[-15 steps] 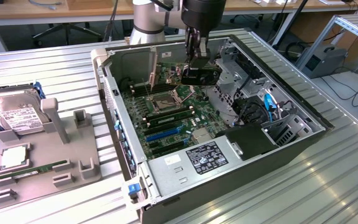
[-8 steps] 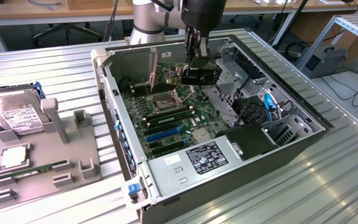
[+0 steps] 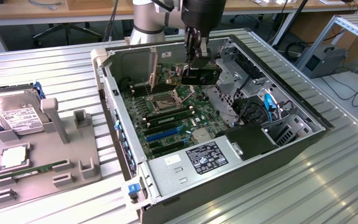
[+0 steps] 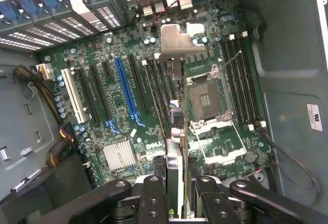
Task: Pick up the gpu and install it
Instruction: 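Insert the gpu into the slot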
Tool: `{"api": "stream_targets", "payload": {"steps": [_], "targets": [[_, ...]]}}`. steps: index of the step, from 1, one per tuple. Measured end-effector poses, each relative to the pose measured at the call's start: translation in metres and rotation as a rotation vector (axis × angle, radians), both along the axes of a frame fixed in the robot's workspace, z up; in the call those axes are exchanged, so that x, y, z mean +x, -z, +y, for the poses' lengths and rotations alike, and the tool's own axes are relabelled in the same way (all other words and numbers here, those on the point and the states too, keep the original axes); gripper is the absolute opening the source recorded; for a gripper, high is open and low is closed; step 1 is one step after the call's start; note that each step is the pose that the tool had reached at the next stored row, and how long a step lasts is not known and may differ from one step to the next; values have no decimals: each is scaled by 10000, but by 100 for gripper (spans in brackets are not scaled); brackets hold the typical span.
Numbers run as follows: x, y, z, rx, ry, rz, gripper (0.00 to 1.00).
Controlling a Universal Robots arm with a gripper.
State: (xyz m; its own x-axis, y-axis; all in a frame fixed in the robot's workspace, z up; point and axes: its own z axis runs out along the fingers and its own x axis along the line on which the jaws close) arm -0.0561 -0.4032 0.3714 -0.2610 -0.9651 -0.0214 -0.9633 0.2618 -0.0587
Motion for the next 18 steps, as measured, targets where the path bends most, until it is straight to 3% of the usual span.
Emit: {"api": "stream_targets", "payload": {"steps": [18], "targets": [[0,0,0,-4,-338,0,27]]}}
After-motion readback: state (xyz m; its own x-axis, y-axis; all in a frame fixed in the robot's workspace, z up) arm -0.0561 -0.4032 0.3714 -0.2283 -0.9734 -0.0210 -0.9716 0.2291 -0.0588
